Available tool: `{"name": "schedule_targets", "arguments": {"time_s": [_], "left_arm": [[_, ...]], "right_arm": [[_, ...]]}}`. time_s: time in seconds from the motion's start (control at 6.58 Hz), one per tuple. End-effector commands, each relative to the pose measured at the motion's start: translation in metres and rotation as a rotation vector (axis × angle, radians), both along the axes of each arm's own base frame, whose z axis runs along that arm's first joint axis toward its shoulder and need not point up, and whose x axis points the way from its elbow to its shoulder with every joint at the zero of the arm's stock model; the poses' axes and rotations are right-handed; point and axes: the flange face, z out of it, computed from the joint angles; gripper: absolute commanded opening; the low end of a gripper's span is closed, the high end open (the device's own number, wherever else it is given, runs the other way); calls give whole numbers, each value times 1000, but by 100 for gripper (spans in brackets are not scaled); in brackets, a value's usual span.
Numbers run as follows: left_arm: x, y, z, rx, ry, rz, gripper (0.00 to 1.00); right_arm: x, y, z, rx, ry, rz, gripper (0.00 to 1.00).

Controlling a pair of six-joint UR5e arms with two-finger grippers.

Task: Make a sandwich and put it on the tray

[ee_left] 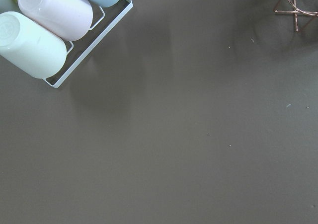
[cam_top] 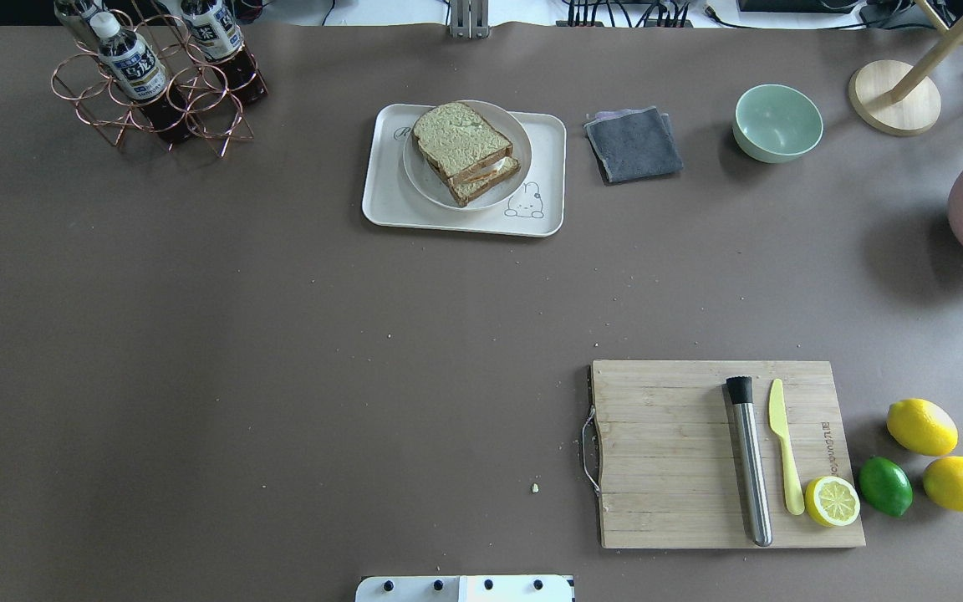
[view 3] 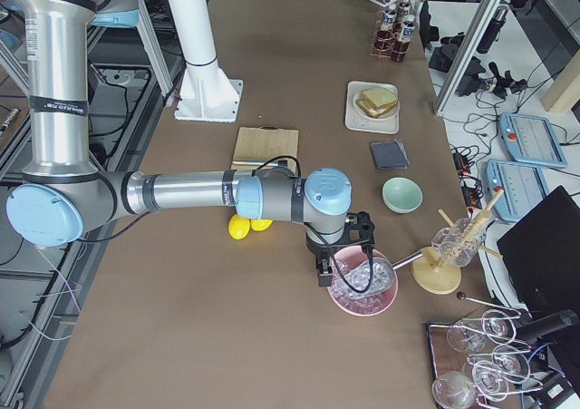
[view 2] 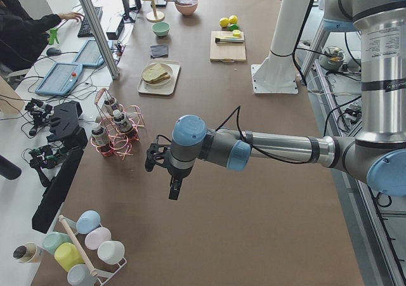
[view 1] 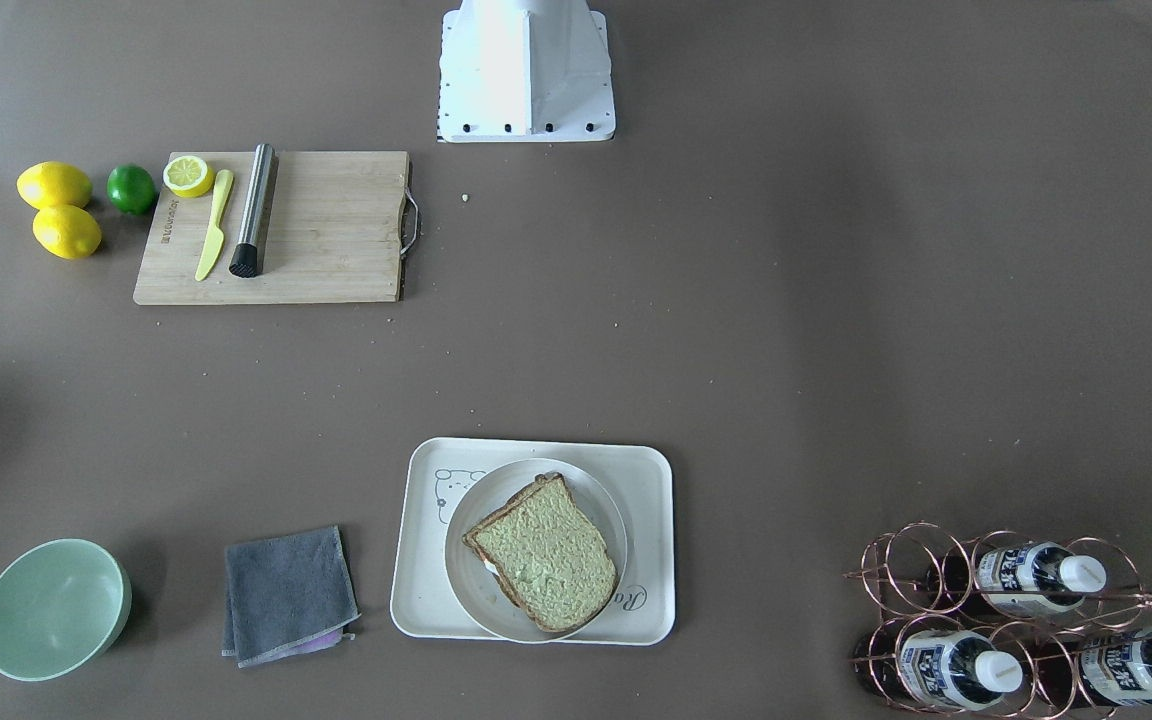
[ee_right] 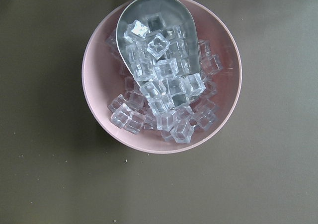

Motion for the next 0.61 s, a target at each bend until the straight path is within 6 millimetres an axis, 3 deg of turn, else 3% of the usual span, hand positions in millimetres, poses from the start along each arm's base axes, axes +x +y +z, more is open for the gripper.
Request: {"name": "schedule_targets", "arguments": {"time_s": [0.0, 0.46], "left_arm": [[0, 0, -1, 16, 0, 3, 97], [0, 1, 0, 20, 0, 3, 97]], "right_arm": [[0, 0, 1, -1, 0, 0, 100], [0, 0, -1, 4, 0, 0, 100]]}}
